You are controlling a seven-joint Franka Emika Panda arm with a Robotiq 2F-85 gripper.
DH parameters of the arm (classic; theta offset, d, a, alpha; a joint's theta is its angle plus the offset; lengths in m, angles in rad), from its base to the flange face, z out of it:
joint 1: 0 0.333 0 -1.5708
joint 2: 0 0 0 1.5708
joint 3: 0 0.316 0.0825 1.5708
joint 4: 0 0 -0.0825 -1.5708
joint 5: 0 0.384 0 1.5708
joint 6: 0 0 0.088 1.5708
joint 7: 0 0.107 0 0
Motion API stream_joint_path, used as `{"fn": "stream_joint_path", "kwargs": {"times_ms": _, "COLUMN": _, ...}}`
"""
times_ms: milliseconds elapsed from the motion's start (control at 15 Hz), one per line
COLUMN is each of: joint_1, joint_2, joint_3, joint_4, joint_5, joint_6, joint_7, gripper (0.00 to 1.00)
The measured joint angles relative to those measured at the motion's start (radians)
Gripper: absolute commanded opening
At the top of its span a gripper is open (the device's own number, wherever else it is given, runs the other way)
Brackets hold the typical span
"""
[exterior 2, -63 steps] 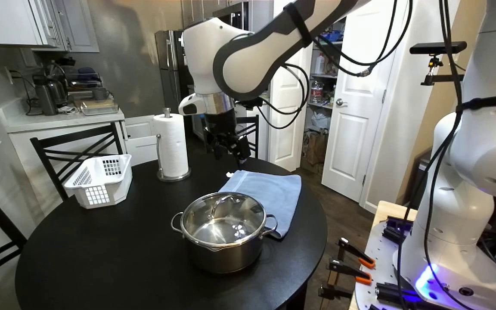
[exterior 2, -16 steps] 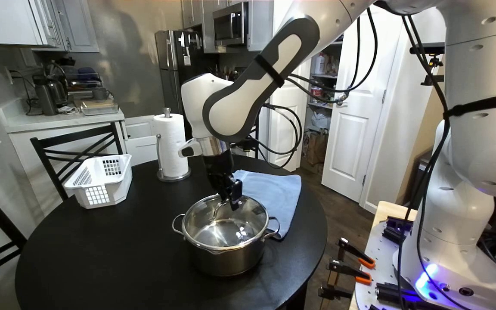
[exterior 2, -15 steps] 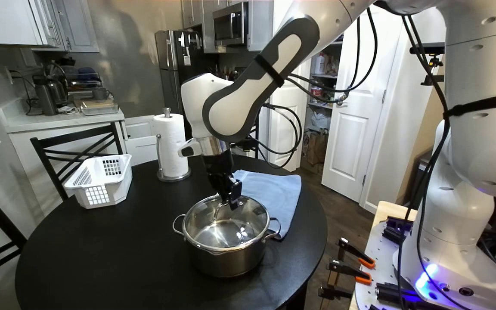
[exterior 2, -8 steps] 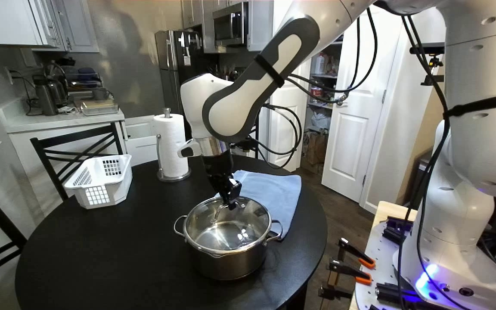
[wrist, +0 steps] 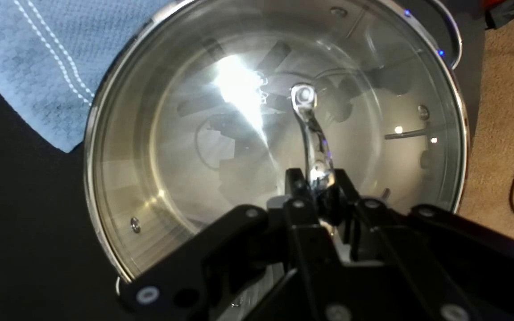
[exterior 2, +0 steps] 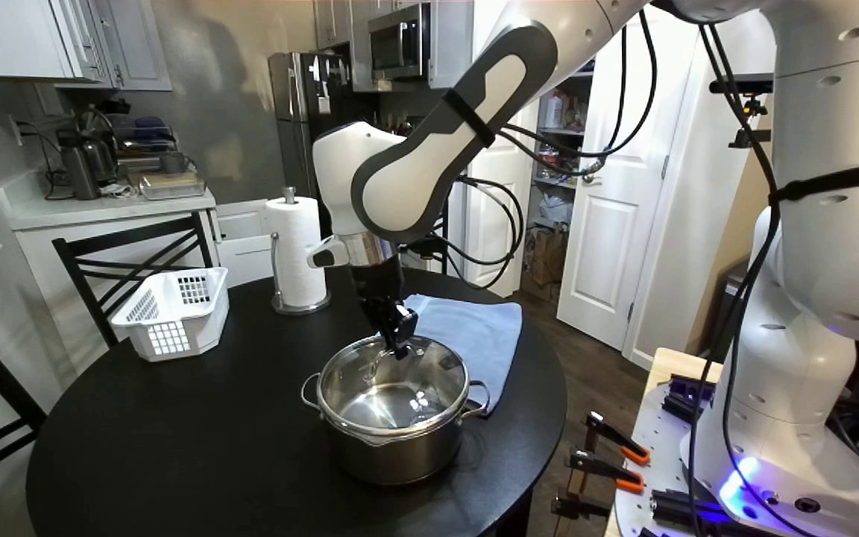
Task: Take the lid off the pot
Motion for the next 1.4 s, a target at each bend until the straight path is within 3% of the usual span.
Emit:
{"fn": "stream_joint_path", "kwargs": {"times_ms": 533, "joint_1": -0.02, "joint_2": -0.118, "joint_3": -0.04, "joint_4": 0.006, "joint_5": 0.0, "joint_6": -0.07, "joint_7": 0.001, "gripper": 0.06}}
{"fn": "stream_joint_path", "kwargs": {"times_ms": 1133, "joint_1": -0.174, "joint_2": -0.126, "joint_3": -0.202, "joint_4": 0.077, "joint_5": 0.001, "joint_6": -0.116, "joint_7": 0.023, "gripper": 0.06}}
{"fn": "stream_joint_path", "kwargs": {"times_ms": 1400, "joint_1": -0.196, "joint_2": -0.073, "joint_3": -0.228, "joint_4": 0.12, "joint_5": -0.01, "joint_6": -0.125, "joint_7": 0.08, "gripper": 0.06}}
